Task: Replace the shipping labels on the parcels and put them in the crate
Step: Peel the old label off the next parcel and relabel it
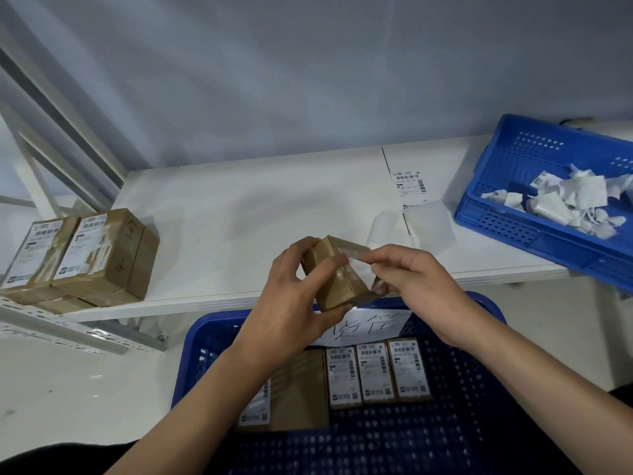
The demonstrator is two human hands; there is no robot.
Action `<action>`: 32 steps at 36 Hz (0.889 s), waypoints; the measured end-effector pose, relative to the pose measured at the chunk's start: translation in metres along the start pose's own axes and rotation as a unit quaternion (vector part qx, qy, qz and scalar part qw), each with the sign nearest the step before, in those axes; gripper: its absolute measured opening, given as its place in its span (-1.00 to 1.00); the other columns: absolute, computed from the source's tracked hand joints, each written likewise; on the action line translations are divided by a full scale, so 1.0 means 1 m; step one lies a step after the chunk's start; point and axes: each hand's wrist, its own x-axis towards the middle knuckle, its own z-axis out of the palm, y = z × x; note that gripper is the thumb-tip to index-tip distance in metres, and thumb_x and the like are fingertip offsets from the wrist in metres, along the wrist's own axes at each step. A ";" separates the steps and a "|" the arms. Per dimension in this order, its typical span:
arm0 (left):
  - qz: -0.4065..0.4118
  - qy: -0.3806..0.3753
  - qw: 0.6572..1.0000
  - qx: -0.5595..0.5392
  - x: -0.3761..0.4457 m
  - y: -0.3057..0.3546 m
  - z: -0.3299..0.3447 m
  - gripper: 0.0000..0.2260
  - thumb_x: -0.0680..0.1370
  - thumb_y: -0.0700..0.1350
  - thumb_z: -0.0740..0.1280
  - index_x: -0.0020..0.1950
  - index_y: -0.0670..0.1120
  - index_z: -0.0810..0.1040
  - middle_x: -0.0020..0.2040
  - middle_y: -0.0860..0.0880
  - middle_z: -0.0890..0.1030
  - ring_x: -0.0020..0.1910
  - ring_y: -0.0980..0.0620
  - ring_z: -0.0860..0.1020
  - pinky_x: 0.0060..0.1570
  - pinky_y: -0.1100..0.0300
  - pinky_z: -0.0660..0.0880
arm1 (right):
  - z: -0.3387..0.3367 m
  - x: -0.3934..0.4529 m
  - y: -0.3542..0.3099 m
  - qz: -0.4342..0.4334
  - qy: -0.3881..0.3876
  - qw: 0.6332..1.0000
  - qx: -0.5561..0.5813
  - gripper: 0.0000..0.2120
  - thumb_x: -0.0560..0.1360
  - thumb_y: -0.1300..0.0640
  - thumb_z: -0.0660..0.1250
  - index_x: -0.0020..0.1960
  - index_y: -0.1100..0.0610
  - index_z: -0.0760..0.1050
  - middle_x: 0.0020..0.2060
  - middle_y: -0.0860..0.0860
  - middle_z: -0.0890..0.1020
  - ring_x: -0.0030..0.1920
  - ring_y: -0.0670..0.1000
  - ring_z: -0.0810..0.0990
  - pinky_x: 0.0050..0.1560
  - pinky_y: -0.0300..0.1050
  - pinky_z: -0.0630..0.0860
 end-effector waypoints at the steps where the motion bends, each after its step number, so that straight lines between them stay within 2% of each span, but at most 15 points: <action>1: 0.002 0.000 1.000 0.002 0.000 0.000 0.000 -0.33 0.40 0.05 0.61 0.41 0.15 0.35 0.46 -0.10 0.33 0.36 -0.18 0.43 0.17 0.04 0.55 | 0.000 0.000 0.000 -0.005 -0.005 1.000 -0.006 -0.74 0.63 0.24 0.26 0.05 -0.06 0.66 -0.20 -0.02 0.64 -0.16 -0.06 0.63 0.09 -0.11 0.58; 4: 0.004 0.003 1.000 0.003 0.001 0.000 -0.002 -0.33 0.38 0.02 0.63 0.40 0.12 0.38 0.44 -0.11 0.35 0.35 -0.17 0.44 0.15 0.14 0.51 | -0.001 -0.003 -0.002 -0.024 -0.021 0.999 -0.021 -0.74 0.62 0.22 0.30 0.04 -0.12 0.63 -0.22 -0.12 0.67 -0.17 -0.16 0.66 -0.02 -0.27 0.53; 7: 0.011 0.008 1.000 0.017 0.002 0.001 -0.004 -0.34 0.38 0.01 0.62 0.39 0.10 0.40 0.44 -0.14 0.37 0.36 -0.17 0.41 0.16 0.15 0.45 | -0.003 -0.005 -0.003 -0.052 -0.031 0.997 -0.055 -0.80 0.60 0.11 0.34 0.11 -0.16 0.64 -0.07 -0.15 0.70 0.00 -0.16 0.66 0.15 -0.18 0.54; 10: 0.013 0.004 0.999 0.035 0.001 0.001 -0.004 -0.32 0.36 0.00 0.64 0.39 0.10 0.39 0.43 -0.17 0.40 0.35 -0.16 0.39 0.16 0.10 0.49 | -0.004 -0.006 -0.001 -0.061 -0.033 0.994 -0.087 -0.81 0.60 0.03 0.35 0.17 -0.12 0.64 -0.02 -0.13 0.70 0.05 -0.14 0.64 0.21 -0.08 0.55; 14: 0.030 -0.008 0.998 0.051 0.001 0.004 -0.001 -0.31 0.36 -0.01 0.64 0.39 0.08 0.39 0.42 -0.21 0.43 0.34 -0.22 0.43 0.16 -0.02 0.55 | 0.001 -0.004 0.005 -0.088 0.011 0.985 -0.145 -0.81 0.55 0.05 0.42 0.16 -0.04 0.65 -0.09 -0.13 0.68 -0.03 -0.13 0.63 0.13 -0.06 0.58; 18: 0.043 -0.023 0.997 0.056 -0.001 0.007 -0.001 -0.32 0.37 0.02 0.63 0.39 0.10 0.37 0.42 -0.21 0.43 0.35 -0.22 0.42 0.17 -0.04 0.55 | 0.002 -0.001 0.007 -0.092 0.032 0.987 -0.130 -0.98 0.52 0.08 0.46 -0.05 0.00 0.66 -0.19 -0.10 0.69 -0.09 -0.11 0.64 0.05 -0.11 0.58; 23: 0.046 -0.028 0.996 0.066 0.000 0.007 -0.001 -0.35 0.37 0.02 0.62 0.38 0.09 0.40 0.41 -0.20 0.43 0.33 -0.22 0.44 0.16 -0.05 0.55 | 0.003 0.001 0.009 -0.093 0.042 0.989 -0.106 -0.94 0.53 0.12 0.46 -0.12 0.02 0.64 -0.24 -0.04 0.67 -0.17 -0.02 0.62 -0.14 -0.24 0.52; 26: 0.040 -0.036 0.996 0.072 0.001 0.008 -0.001 -0.32 0.34 0.02 0.64 0.36 0.09 0.40 0.39 -0.22 0.44 0.30 -0.24 0.48 0.14 -0.06 0.57 | 0.005 0.003 0.010 -0.083 0.039 0.991 -0.101 -0.93 0.53 0.12 0.45 -0.13 0.03 0.64 -0.25 0.03 0.66 -0.17 0.06 0.61 -0.17 -0.17 0.52; 32: 0.028 -0.035 0.997 0.065 0.003 0.007 -0.001 -0.32 0.34 0.06 0.63 0.36 0.09 0.39 0.37 -0.21 0.45 0.25 -0.22 0.50 0.10 -0.02 0.57 | 0.002 0.003 0.008 -0.071 0.053 0.992 -0.084 -0.91 0.52 0.11 0.47 -0.16 0.00 0.66 -0.30 -0.04 0.64 -0.29 -0.16 0.54 -0.20 -0.32 0.47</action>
